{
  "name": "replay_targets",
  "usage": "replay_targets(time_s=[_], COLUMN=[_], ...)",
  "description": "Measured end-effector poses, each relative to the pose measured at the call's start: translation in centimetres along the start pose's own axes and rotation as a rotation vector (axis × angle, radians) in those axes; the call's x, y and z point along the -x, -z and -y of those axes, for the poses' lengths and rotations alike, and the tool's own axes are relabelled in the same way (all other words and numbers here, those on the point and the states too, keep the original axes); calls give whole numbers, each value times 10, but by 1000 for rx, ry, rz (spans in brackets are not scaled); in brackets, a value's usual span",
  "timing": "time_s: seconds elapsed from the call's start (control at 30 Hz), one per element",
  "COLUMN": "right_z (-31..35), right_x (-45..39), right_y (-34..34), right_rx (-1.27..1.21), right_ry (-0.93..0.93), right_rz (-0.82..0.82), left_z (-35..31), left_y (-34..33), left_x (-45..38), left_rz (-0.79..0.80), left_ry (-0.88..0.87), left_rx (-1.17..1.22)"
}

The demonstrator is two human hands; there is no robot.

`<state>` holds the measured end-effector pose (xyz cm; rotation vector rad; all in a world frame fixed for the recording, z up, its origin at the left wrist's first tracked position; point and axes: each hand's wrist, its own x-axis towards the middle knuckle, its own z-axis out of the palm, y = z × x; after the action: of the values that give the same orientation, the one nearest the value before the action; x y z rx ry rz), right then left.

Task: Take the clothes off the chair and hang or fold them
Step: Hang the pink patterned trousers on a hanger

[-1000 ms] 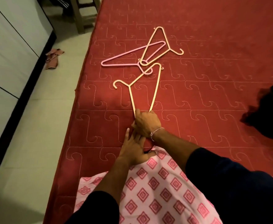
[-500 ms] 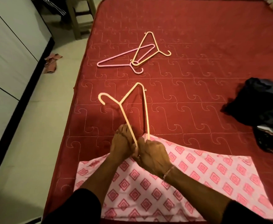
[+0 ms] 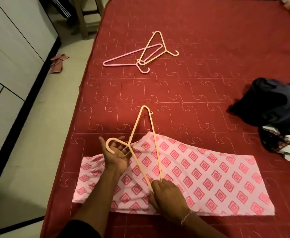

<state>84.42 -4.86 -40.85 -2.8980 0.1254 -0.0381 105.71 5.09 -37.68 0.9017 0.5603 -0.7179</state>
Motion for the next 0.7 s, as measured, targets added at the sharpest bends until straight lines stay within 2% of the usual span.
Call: replay_targets(time_s=[0.13,0.23,0.33,0.4,0.47,0.53,0.6,0.67,0.7], right_z=[4,17,32,36,39,46,53,58,60], right_x=[-7,-34,-60,-69,-67,-59,-48,-36,-31], right_y=[6,22,26,23,20,24,31,31,29], right_rx=[-111,-297,-265,-242,-241,-249,-221,-164,-142], right_ry=[-68,-167,-148,-136,-199,-255,-273,-268,-277], right_rz=[36,50,-5,-36,-54,-120,-189,-230,-227], left_z=[-15,-24,-28,-29,-30,-30,-29,-25,-22], left_y=[14,14,19,21,22,27,46,71,84], left_x=[8,18,26,31,38,44,48,51,52], left_rz=[209,234,239,186,75,-112,-364,-651,-780], left_ry=[125,140,175,136,15,-148,-327,-355,-334], left_rx=[-178,-274,-292,-312,-425,-656,-1089,-1539,-1637])
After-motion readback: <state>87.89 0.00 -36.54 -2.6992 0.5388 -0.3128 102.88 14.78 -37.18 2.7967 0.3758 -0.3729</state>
